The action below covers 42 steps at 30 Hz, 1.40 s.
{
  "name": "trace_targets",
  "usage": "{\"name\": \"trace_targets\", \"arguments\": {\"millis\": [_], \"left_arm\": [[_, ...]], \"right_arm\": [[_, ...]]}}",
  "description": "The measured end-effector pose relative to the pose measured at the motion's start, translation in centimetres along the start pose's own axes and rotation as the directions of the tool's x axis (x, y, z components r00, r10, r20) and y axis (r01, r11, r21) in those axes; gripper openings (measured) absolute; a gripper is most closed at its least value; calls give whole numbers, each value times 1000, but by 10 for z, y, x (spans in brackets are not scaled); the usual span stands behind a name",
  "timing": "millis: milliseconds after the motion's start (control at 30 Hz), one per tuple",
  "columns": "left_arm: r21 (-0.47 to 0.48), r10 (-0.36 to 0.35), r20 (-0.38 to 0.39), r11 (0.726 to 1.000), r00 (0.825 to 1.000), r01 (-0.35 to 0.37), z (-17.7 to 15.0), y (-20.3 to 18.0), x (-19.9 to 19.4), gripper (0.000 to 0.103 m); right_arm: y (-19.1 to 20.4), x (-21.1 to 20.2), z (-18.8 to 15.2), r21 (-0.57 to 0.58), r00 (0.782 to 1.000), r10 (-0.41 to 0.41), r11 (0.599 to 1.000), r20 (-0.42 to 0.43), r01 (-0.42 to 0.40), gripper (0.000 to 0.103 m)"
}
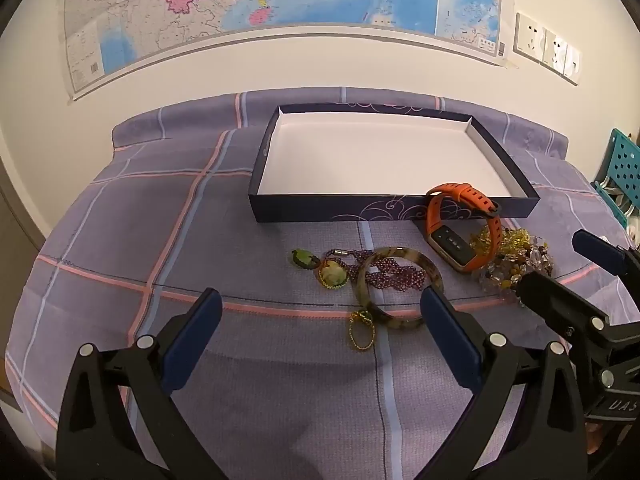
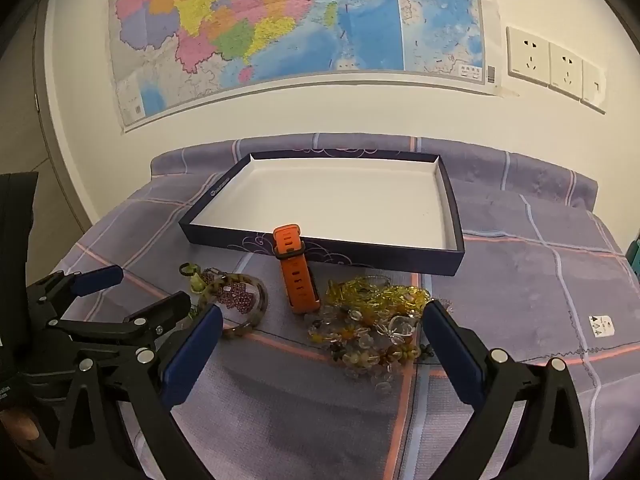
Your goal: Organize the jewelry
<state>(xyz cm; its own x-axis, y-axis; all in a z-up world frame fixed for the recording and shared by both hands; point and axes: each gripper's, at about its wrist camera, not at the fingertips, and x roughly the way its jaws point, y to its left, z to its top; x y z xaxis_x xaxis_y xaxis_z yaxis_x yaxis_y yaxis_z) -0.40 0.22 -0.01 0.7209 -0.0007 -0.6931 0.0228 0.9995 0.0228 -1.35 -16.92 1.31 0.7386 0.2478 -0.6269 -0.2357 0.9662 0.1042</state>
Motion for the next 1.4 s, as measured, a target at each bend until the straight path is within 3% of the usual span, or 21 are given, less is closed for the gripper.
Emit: {"name": "trace_targets", "arguments": {"millis": [1400], "left_arm": [[3,13,5,1000,1000,-13,0,-1,-1,98]], "right_arm": [[0,-1,0,6,1000,27,1000,2,-27,97]]}}
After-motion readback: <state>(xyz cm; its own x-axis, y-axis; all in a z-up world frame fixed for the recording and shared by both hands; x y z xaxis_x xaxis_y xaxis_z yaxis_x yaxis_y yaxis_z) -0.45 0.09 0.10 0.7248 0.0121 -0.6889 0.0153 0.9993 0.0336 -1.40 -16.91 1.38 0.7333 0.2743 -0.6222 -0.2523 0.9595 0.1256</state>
